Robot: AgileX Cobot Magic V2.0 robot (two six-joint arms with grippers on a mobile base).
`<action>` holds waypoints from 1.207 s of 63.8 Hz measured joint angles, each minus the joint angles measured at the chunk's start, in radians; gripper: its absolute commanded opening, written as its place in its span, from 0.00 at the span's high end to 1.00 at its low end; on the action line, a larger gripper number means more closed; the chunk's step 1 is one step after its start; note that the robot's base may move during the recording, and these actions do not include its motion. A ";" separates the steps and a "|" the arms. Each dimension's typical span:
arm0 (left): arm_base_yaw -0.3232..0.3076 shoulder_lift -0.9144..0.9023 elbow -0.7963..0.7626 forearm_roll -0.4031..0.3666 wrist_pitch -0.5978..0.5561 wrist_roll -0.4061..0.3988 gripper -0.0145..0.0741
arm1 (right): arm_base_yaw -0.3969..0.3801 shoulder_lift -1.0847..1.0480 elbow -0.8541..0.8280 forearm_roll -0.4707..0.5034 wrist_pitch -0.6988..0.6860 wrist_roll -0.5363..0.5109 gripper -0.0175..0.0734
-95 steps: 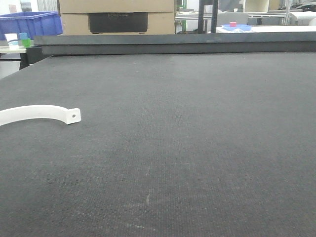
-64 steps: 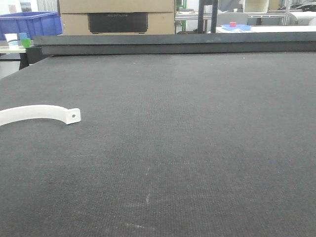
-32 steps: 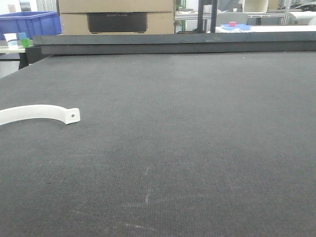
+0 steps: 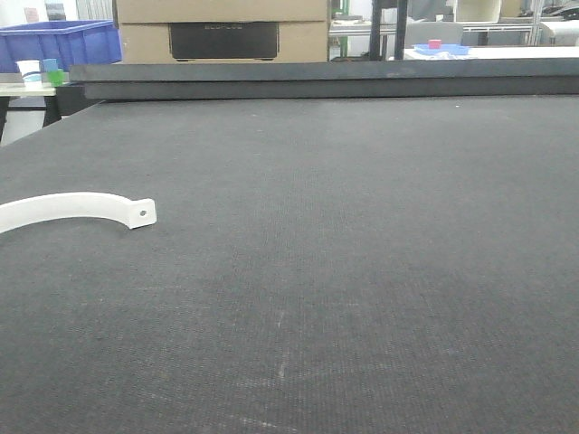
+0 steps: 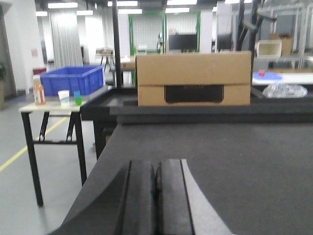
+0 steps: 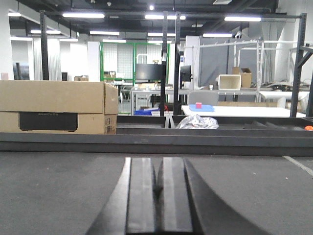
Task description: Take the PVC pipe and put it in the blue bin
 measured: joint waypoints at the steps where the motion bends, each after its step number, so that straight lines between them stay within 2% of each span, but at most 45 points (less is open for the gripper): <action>1: 0.000 0.025 -0.016 0.000 0.017 0.000 0.96 | 0.000 0.013 -0.012 0.000 0.009 0.000 0.99; 8: 0.000 0.158 -0.133 0.000 0.108 0.000 0.96 | 0.000 0.131 -0.117 0.000 0.130 0.000 0.99; 19: 0.000 0.421 -0.330 0.000 0.300 0.000 0.96 | 0.000 0.355 -0.301 0.000 0.429 0.000 0.99; 25: 0.000 0.573 -0.413 0.000 0.429 0.000 0.96 | 0.000 0.470 -0.368 0.000 0.533 0.000 0.99; 32: 0.000 0.729 -0.479 0.000 0.527 0.000 0.96 | 0.000 0.603 -0.414 0.000 0.640 0.000 0.99; 50: 0.000 1.001 -0.496 -0.031 0.595 0.000 0.96 | 0.000 0.825 -0.419 0.000 0.763 0.000 0.99; 68: 0.000 1.094 -0.497 -0.087 0.612 0.000 0.96 | 0.000 0.991 -0.465 -0.027 0.842 0.000 0.99; 73: 0.000 1.094 -0.497 -0.091 0.612 0.000 0.96 | 0.000 1.065 -0.513 -0.027 0.883 0.000 0.94; 77: 0.000 1.094 -0.497 -0.091 0.612 0.000 0.96 | 0.000 1.126 -0.556 -0.032 0.901 0.000 0.85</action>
